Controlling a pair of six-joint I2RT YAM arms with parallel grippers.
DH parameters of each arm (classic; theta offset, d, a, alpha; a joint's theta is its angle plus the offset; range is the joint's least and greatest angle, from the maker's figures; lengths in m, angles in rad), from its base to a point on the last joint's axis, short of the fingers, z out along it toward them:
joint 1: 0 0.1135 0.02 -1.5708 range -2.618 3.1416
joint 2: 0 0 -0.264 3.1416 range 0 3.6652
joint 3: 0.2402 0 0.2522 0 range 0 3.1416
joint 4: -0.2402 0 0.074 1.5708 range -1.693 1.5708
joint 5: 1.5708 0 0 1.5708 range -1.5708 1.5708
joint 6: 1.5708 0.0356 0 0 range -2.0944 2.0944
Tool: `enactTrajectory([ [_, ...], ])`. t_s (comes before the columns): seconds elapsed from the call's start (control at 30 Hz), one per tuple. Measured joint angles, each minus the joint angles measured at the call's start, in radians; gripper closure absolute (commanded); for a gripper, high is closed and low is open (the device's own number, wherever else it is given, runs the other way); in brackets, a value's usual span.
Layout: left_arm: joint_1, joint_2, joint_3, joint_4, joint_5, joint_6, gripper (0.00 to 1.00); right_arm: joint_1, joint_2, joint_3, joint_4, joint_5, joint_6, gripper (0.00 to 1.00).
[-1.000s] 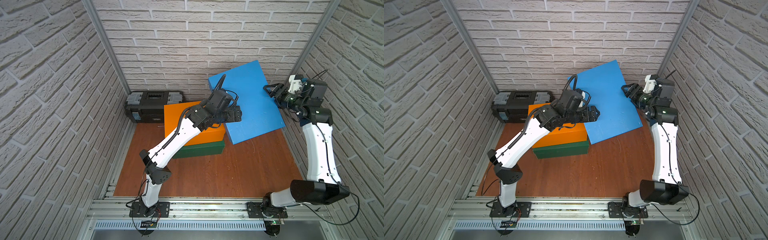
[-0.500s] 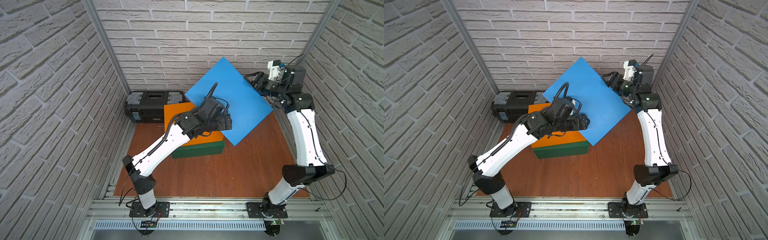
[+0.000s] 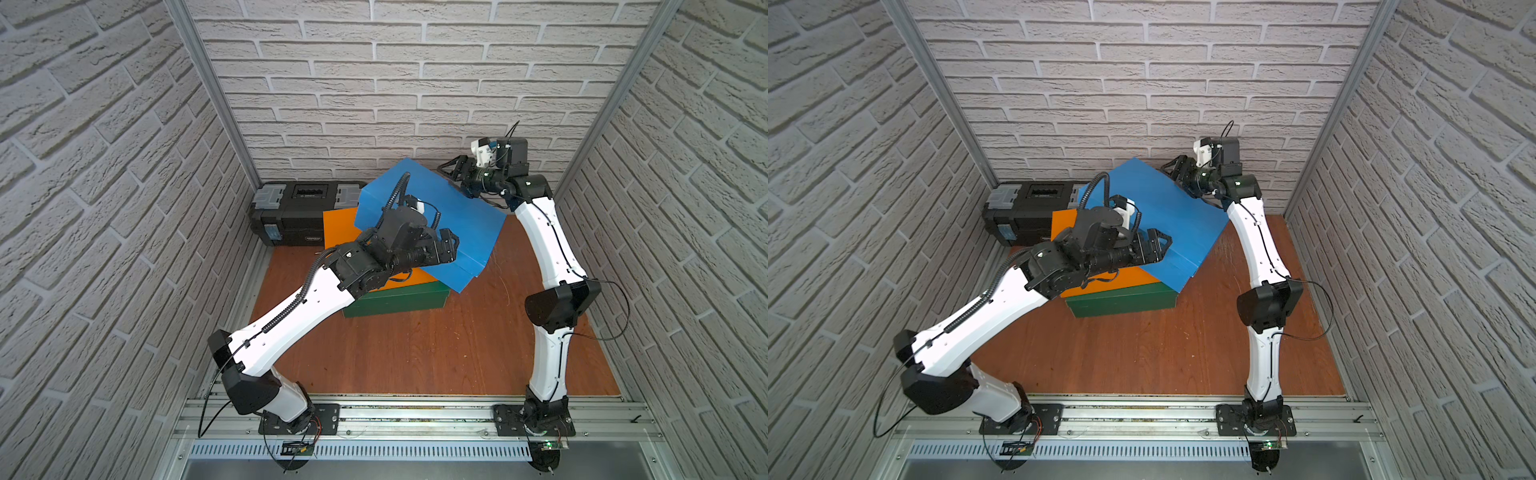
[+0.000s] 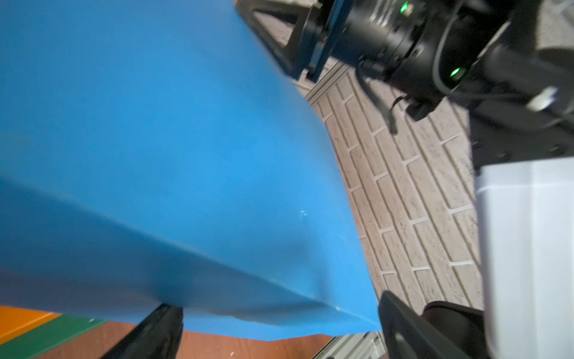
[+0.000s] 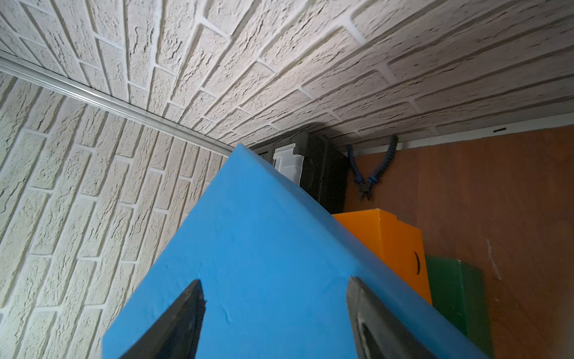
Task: Stack the shoeboxes
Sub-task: Place the shoebox at the shoebox.
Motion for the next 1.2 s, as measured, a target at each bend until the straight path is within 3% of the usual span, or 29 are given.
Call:
enactTrajectory([
  [0.37,0.066,-0.067,-0.100,0.054,-0.008,0.006,0.02,0.034,0.034,0.071,-0.035,-0.038,0.023,0.25],
  [0.87,0.077,-0.211,-0.113,0.014,-0.067,0.089,0.05,0.069,0.022,0.077,-0.064,0.064,-0.014,0.25],
  [1.2,0.172,-0.193,-0.075,-0.056,-0.045,0.143,0.05,0.116,0.011,0.078,-0.074,0.126,-0.038,0.24],
])
